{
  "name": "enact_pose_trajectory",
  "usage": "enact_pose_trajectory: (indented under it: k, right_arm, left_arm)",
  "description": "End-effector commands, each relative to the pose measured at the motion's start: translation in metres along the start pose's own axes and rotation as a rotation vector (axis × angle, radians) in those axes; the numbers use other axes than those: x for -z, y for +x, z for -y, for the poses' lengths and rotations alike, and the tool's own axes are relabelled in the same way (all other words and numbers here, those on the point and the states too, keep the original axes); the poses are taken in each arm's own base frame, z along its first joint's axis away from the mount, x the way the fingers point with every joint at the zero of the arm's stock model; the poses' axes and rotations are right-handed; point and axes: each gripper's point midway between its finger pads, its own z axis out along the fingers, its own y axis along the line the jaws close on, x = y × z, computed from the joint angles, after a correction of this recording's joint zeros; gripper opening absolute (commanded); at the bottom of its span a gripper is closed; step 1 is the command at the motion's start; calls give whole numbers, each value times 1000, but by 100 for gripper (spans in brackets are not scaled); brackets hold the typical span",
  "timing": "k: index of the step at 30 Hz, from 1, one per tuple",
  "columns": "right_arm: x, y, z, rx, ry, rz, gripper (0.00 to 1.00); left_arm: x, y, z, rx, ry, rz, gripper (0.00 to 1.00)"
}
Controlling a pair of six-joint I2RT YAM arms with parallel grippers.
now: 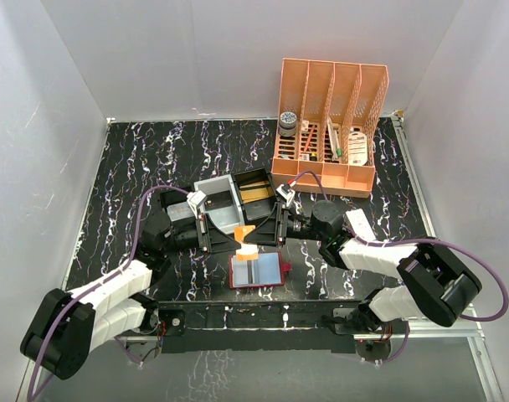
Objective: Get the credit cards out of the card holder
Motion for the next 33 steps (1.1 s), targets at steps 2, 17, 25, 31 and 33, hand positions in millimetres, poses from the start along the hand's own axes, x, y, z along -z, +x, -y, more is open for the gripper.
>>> enact_pose_trajectory:
  k: [2,17,25,31,33]
  right_arm:
    - [3,-4,-10,32,-39,16,29]
    - [3,-1,-22,43,-98,-23,0]
    - [0,-12,-5,47,22,13,0]
    - [14,-20,11,77,142,118,0]
    - [17,-22,7,89,148,135,0]
  left_arm:
    - [0,-16,12,-58,25,89,0]
    - [2,-12,16,-26,53,75,6]
    - [20,-29,-19,-51,-297,212,59]
    - [43,-33,-21,-117,-442,275,99]
    - [47,-29,-26,-113,-477,259,99]
